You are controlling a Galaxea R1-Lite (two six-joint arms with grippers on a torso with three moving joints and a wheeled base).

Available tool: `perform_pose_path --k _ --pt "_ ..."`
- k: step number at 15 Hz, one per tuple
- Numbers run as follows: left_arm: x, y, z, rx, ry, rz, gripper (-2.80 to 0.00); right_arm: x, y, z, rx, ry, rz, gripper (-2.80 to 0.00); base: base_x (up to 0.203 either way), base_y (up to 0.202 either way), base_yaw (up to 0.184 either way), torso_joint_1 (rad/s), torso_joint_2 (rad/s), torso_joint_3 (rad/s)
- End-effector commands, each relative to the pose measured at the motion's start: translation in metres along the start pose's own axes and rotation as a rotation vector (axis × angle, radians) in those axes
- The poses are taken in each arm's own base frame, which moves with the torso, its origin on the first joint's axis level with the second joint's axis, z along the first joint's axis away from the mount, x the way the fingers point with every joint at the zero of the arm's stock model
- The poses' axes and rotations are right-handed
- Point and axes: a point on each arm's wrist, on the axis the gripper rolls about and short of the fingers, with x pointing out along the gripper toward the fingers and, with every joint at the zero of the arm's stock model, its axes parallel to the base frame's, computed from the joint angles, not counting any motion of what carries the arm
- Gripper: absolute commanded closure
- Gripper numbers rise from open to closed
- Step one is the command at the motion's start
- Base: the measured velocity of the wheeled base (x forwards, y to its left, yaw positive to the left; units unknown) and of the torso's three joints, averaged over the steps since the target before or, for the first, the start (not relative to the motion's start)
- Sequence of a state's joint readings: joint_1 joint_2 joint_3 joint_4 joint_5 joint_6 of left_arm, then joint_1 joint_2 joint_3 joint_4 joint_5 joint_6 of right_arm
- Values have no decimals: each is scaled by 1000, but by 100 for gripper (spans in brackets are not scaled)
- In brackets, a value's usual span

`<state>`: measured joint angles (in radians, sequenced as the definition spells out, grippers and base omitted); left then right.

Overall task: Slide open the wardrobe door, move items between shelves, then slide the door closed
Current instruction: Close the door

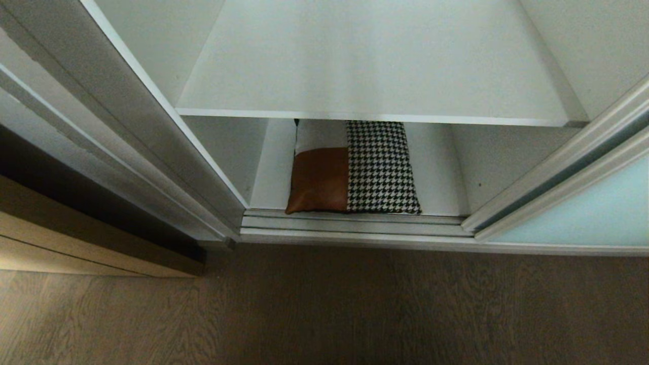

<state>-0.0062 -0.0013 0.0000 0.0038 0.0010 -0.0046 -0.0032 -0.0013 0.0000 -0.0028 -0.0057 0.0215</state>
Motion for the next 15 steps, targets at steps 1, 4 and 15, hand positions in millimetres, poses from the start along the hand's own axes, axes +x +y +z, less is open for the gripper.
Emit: perform_pose_path --k 1,4,15 --pt "0 0 -1 0 2 2 0 0 0 0 0 1 0 0 -150 0 0 -5 -5 2" --pt "0 0 0 0 1 1 0 0 0 0 0 1 -2 0 0 0 0 0 0 0" --pt "0 0 0 0 2 1 0 0 0 0 0 1 0 0 0 0 0 0 0 0"
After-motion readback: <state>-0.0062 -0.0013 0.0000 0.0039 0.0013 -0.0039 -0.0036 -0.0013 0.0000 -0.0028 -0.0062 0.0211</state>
